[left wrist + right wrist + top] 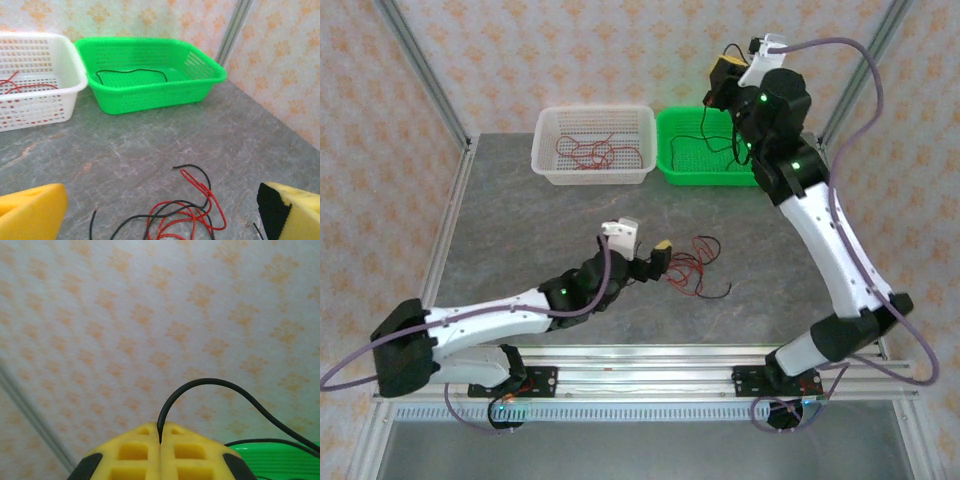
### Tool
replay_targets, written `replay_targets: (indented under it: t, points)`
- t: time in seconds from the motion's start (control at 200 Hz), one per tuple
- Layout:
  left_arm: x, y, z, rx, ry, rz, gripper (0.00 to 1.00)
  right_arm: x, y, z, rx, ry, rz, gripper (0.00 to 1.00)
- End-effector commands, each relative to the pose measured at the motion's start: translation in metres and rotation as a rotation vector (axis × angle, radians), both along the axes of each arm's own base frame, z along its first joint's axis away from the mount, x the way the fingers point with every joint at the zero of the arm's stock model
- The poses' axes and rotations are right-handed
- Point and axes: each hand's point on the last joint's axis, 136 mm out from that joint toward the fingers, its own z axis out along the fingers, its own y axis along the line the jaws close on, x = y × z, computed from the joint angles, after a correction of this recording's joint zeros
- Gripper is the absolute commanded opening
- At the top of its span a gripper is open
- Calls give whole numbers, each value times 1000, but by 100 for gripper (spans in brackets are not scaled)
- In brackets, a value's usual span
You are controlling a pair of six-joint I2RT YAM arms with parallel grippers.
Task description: Untangle the cables
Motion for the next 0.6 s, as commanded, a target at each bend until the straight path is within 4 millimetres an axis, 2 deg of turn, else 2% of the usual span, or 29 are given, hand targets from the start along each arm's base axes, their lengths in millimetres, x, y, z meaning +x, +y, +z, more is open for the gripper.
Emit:
replay_targets:
  t: [0.0,0.195,0.36,0.47,0.591]
  points:
    - [-9,24,7,-78,11,50,99,30,-6,-7,-38,-17,-36,0]
    - [-28,50,13,-187,26,51,99,98,-18,-54,-74,48,-112,0]
    - [-38,63,12,-228,51,48,99,155,-27,-106,-92,141,-163,0]
    - [-42,67,8,-233,79,46,98,185,-29,-145,-112,201,-187,0]
    - [-43,71,3,-250,104,59,99,209,-28,-199,-135,291,-210,0]
